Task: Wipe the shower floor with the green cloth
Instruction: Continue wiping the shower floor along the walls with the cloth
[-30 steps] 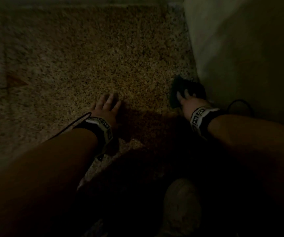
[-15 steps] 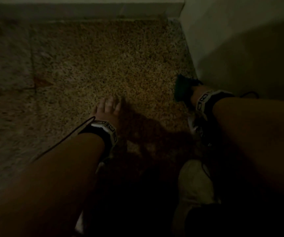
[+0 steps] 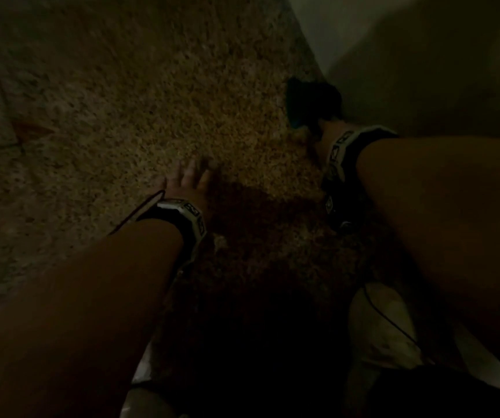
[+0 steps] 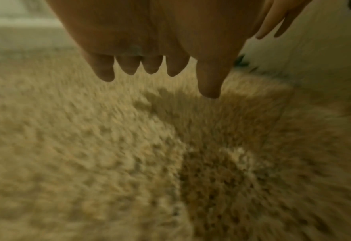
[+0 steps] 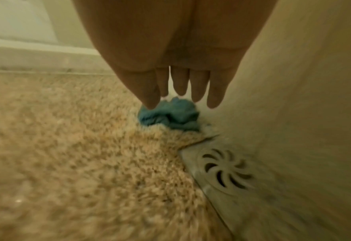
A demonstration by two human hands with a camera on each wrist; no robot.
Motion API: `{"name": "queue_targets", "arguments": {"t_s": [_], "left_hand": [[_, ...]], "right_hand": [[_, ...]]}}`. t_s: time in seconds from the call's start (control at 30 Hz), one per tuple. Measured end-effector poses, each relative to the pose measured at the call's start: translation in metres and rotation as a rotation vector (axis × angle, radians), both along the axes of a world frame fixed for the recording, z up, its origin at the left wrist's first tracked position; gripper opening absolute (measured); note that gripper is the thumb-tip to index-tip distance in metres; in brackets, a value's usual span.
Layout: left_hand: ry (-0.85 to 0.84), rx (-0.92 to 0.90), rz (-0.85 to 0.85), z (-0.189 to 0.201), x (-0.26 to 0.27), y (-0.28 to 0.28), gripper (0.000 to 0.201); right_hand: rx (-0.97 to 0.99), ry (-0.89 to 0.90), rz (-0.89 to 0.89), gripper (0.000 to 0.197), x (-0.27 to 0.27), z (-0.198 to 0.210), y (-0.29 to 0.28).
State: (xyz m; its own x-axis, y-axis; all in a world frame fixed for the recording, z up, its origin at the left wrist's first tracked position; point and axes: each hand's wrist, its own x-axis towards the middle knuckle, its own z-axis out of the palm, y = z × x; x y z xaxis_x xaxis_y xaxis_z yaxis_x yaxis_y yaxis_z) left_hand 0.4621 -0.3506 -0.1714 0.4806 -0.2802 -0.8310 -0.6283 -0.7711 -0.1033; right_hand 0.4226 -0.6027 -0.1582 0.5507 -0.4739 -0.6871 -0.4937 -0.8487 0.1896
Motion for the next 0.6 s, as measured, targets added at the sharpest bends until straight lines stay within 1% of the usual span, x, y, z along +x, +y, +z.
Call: {"name": "queue_targets", "arguments": {"t_s": [0.07, 0.13, 0.23, 0.33, 0.47, 0.6], "left_hand": [[0.029, -0.041, 0.07, -0.016, 0.001, -0.012, 0.084], [0.06, -0.078, 0.174, -0.031, 0.001, -0.022, 0.085], [0.067, -0.08, 0.259, -0.047, -0.004, -0.034, 0.089], [0.017, -0.066, 0.274, -0.056, -0.009, -0.038, 0.09], [0.001, -0.043, 0.26, -0.06, -0.009, -0.035, 0.09], [-0.013, -0.048, 0.262, -0.055, -0.011, -0.033, 0.089]], "right_hand": [[0.036, 0.048, 0.053, 0.063, 0.014, -0.011, -0.013], [0.086, 0.021, 0.06, 0.069, 0.028, -0.024, -0.029], [0.12, -0.043, 0.105, 0.073, 0.037, -0.039, -0.044], [0.188, -0.054, 0.112, 0.067, 0.041, -0.047, -0.053], [0.263, -0.088, 0.084, 0.056, 0.038, -0.057, -0.06], [0.229, -0.082, 0.194, 0.053, 0.014, -0.061, -0.053]]}}
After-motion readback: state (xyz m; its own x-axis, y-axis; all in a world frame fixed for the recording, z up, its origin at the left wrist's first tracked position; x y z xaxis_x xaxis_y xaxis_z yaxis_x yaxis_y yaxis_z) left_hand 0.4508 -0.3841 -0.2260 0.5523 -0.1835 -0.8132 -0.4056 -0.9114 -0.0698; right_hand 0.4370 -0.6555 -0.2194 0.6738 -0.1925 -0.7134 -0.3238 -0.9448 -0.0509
